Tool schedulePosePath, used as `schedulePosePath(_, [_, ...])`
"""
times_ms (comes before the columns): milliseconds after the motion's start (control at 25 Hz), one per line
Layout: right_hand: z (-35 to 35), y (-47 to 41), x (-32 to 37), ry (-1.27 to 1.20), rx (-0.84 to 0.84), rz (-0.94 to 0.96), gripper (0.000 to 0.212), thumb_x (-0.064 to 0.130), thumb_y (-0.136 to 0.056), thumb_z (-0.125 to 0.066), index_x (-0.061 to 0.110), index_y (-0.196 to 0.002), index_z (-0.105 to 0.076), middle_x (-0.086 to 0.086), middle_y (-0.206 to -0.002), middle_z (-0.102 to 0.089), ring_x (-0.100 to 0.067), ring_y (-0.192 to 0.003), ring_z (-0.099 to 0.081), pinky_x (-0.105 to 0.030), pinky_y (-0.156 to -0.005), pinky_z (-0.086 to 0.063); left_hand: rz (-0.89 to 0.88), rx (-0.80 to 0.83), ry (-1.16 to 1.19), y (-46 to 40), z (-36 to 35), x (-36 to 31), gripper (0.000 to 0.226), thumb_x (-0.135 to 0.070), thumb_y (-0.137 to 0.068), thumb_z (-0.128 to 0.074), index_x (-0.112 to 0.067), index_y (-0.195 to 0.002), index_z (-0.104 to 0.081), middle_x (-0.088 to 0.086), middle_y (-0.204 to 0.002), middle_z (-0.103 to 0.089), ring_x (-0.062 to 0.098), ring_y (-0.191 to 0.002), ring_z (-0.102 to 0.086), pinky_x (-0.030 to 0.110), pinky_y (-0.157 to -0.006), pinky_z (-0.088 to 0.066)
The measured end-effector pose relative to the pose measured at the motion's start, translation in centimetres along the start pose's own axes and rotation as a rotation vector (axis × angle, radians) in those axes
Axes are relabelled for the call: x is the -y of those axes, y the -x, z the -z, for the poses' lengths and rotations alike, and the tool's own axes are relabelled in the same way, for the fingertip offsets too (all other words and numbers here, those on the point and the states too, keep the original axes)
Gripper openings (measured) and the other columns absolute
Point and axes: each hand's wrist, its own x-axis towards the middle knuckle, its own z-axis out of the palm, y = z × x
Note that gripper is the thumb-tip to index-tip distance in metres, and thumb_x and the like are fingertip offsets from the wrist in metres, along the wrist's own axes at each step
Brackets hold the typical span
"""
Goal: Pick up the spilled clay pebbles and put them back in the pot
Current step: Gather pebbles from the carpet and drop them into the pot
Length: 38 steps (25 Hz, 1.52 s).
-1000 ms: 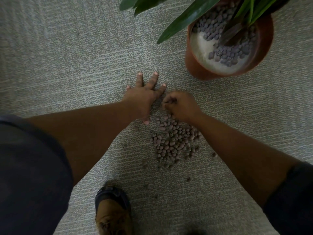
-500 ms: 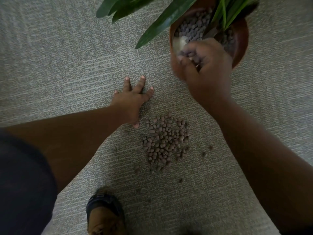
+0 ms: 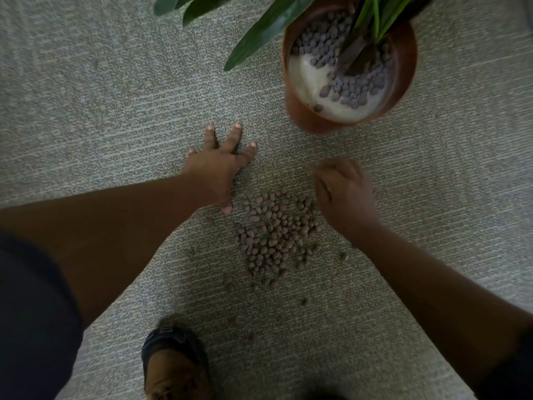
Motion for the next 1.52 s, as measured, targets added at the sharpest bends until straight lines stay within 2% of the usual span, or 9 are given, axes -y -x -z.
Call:
schedulePosePath(120, [-1.1, 4.7, -4.1, 0.156, 0.233, -0.252, 0.043, 0.035, -0.105, -0.047, 0.025, -0.147, -0.049, -0.007, -0.161, -0.034, -0.036, -0.147, -0.028, -0.055, -0.114, -0.026, 0.004, 0.011, 0.006, 0.1, 0.2, -0.1, 0.153, -0.042, -0.047, -0.098, -0.048, -0.153, 0.012, -0.006, -0.16, 0.036, 0.048, -0.147, 0.019, 0.075, -0.103, -0.032])
schedulePosePath(240, [-2.4, 6.4, -6.0, 0.208, 0.297, -0.304, 0.054, 0.053, -0.107, -0.023, 0.041, -0.159, -0.015, 0.006, -0.17, -0.004, -0.021, -0.156, 0.001, -0.053, -0.12, -0.01, 0.0, 0.011, -0.013, 0.2, 0.3, -0.1, 0.153, -0.044, -0.048, -0.097, -0.048, -0.153, 0.013, -0.005, -0.16, 0.035, 0.05, -0.147, 0.018, 0.074, -0.101, -0.036])
schedulePosePath(360, [-3.2, 6.3, -6.7, 0.193, 0.257, -0.343, 0.055, 0.058, -0.105, -0.025, 0.045, -0.157, -0.015, 0.011, -0.168, -0.006, -0.02, -0.156, -0.003, -0.052, -0.116, -0.014, 0.001, 0.008, -0.028, 0.2, 0.4, -0.1, 0.152, -0.046, -0.048, -0.097, -0.048, -0.153, 0.013, -0.005, -0.161, 0.034, 0.05, -0.147, 0.016, 0.072, -0.098, -0.04])
schedulePosePath(480, [-3.2, 4.6, -7.4, 0.163, 0.164, -0.397, 0.044, 0.062, -0.101, -0.033, 0.046, -0.141, -0.039, 0.007, -0.155, -0.03, -0.031, -0.139, -0.028, -0.057, -0.107, -0.027, -0.011, 0.0, -0.028, 0.4, 0.5, 0.2, 0.151, -0.05, -0.047, -0.096, -0.05, -0.153, 0.011, -0.005, -0.162, 0.032, 0.049, -0.148, 0.014, 0.07, -0.097, -0.042])
schedulePosePath(600, [-3.7, 3.3, -7.5, 0.246, 0.127, -0.405, 0.041, 0.061, -0.101, -0.032, 0.035, -0.129, -0.047, 0.001, -0.142, -0.037, -0.031, -0.129, -0.032, -0.059, -0.105, -0.032, -0.028, -0.013, -0.032, 0.3, 0.3, 0.4, 0.15, -0.052, -0.045, -0.095, -0.05, -0.153, 0.01, -0.005, -0.162, 0.032, 0.05, -0.148, 0.012, 0.069, -0.094, -0.047])
schedulePosePath(920, [-4.0, 4.5, -7.2, 0.297, 0.261, -0.286, 0.067, 0.068, -0.101, -0.023, 0.04, -0.16, -0.009, 0.004, -0.17, 0.003, -0.027, -0.156, 0.005, -0.06, -0.118, -0.005, -0.02, -0.009, -0.007, 0.0, 0.3, 0.6, 0.15, -0.051, -0.046, -0.095, -0.051, -0.152, 0.011, -0.008, -0.16, 0.036, 0.048, -0.148, 0.015, 0.07, -0.094, -0.044])
schedulePosePath(1160, [-3.8, 4.4, -7.7, 0.333, 0.274, -0.259, 0.07, 0.069, -0.098, -0.025, 0.04, -0.16, -0.01, 0.001, -0.169, -0.003, -0.033, -0.156, 0.0, -0.059, -0.119, -0.006, -0.045, 0.011, -0.048, 0.1, 0.4, -1.0, 0.143, -0.035, -0.058, -0.095, -0.029, -0.156, 0.009, 0.009, -0.162, 0.031, 0.059, -0.144, 0.013, 0.075, -0.108, -0.025])
schedulePosePath(1400, [-3.8, 4.4, -7.7, 0.323, 0.269, -0.253, 0.068, 0.068, -0.099, -0.025, 0.04, -0.159, -0.011, 0.002, -0.169, -0.001, -0.034, -0.155, 0.0, -0.061, -0.119, -0.007, -0.305, -0.245, 0.11, -0.9, 3.5, -3.1, 0.071, -0.041, -0.086, -0.072, -0.021, -0.149, -0.044, 0.01, -0.158, -0.034, 0.037, -0.142, -0.034, 0.058, -0.107, -0.039])
schedulePosePath(1520, [-4.0, 4.5, -7.7, 0.312, 0.264, -0.259, 0.069, 0.068, -0.098, -0.025, 0.042, -0.159, -0.007, 0.002, -0.17, 0.0, -0.033, -0.155, 0.001, -0.059, -0.119, -0.004, -0.373, -0.166, 0.237, 0.0, 1.7, -6.9, 0.063, -0.046, -0.089, -0.07, -0.02, -0.144, -0.052, 0.006, -0.15, -0.044, 0.031, -0.136, -0.041, 0.05, -0.108, -0.04])
